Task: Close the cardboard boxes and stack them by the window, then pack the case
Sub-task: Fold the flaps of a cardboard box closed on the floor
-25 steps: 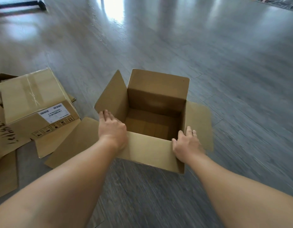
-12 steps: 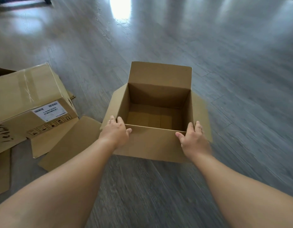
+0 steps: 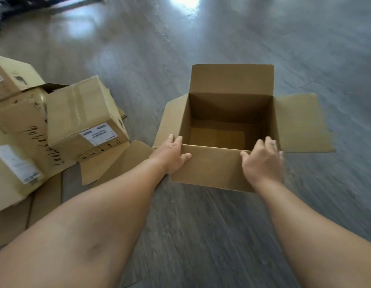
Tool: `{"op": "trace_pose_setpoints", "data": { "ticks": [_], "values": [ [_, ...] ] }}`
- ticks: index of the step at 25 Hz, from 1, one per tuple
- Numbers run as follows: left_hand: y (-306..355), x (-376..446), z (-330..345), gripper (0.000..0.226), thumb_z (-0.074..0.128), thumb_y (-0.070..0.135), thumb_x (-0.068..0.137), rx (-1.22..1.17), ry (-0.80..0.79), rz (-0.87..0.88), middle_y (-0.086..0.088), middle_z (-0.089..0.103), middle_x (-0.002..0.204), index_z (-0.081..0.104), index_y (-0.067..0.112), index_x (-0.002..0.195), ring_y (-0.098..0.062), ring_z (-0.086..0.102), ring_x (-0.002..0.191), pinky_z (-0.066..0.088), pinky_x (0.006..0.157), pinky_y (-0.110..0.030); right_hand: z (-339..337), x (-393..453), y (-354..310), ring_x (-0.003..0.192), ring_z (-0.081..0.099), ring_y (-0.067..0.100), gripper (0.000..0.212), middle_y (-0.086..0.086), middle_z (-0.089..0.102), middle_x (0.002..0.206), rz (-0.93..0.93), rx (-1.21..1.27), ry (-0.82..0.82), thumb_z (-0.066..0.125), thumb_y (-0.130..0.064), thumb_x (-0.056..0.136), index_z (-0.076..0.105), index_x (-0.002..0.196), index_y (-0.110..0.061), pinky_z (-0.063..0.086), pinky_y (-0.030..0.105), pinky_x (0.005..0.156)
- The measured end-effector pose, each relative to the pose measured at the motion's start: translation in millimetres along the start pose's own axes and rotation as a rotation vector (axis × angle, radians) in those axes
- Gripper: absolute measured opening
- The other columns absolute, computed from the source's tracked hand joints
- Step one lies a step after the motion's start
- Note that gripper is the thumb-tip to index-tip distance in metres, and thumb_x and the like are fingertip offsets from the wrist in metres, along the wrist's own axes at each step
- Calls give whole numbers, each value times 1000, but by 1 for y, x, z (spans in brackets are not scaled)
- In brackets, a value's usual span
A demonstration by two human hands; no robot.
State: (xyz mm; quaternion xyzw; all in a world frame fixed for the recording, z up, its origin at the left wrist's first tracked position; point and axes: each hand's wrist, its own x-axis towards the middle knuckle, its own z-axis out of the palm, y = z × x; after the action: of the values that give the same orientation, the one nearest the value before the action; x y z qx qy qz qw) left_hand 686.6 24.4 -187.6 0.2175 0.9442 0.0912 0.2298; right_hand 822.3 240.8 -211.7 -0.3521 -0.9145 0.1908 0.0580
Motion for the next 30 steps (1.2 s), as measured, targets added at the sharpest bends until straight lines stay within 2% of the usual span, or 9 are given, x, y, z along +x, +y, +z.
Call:
{"op": "trace_pose_setpoints", "data": {
  "ticks": [5,8,10,14,17,21,25,28,30],
  "values": [
    [-65,-14,1,41,45,44,102,-162,334,45,-3,54,136,50,15,129,-26,52,124,46,96,-42,35,-27,-98,148,29,33,65,21,37,156,-497,38,-74,65,-29,96,42,147,3,22,42,123],
    [-115,-36,12,37,42,40,102,-155,380,-113,-8,58,128,52,12,125,-28,56,116,47,89,-41,59,-60,-158,134,50,38,55,29,55,138,-863,92,-43,76,-10,84,57,131,13,35,41,116],
    [-150,-53,26,33,41,37,101,-101,337,-256,-11,60,120,54,11,115,-30,59,108,48,83,-40,88,-83,-193,132,52,38,50,29,58,135,-1009,83,-135,73,-4,84,59,127,14,37,40,116],
    [-208,-82,58,21,41,25,101,50,79,-513,-11,66,101,57,13,93,-32,62,90,46,67,-36,154,-80,-234,153,13,32,54,23,21,162,-783,-85,-505,46,-9,100,31,149,7,15,39,122],
    [-231,-95,81,22,43,28,101,-18,-21,-625,-4,56,83,53,15,85,-25,55,75,43,65,-34,185,-45,-235,153,4,38,71,24,9,164,-529,-280,-551,51,-32,101,18,155,1,20,50,121],
    [-246,-99,94,28,48,29,99,-210,-36,-634,-3,54,83,48,12,77,-21,53,72,37,56,-29,216,-21,-234,152,-10,42,84,22,-9,165,-316,-255,-628,51,-45,100,-2,160,-22,8,60,119],
    [-251,-93,92,18,54,22,90,-435,50,-687,-4,53,83,46,14,76,-19,52,70,34,52,-28,233,-24,-242,151,9,40,68,15,10,165,-273,-232,-686,46,-29,96,16,157,-24,18,64,114],
    [-260,-94,92,13,58,18,86,-531,137,-756,-4,54,86,48,15,79,-20,54,75,40,58,-29,228,-33,-240,130,36,37,41,12,41,139,-352,-297,-581,45,-19,85,45,125,-23,32,58,99],
    [-268,-100,88,12,58,15,83,-535,191,-805,-4,54,84,48,14,79,-22,55,76,40,59,-29,224,-45,-236,116,42,33,23,9,47,120,-386,-245,-546,47,-17,84,48,106,-23,37,53,92]
  ]
}}
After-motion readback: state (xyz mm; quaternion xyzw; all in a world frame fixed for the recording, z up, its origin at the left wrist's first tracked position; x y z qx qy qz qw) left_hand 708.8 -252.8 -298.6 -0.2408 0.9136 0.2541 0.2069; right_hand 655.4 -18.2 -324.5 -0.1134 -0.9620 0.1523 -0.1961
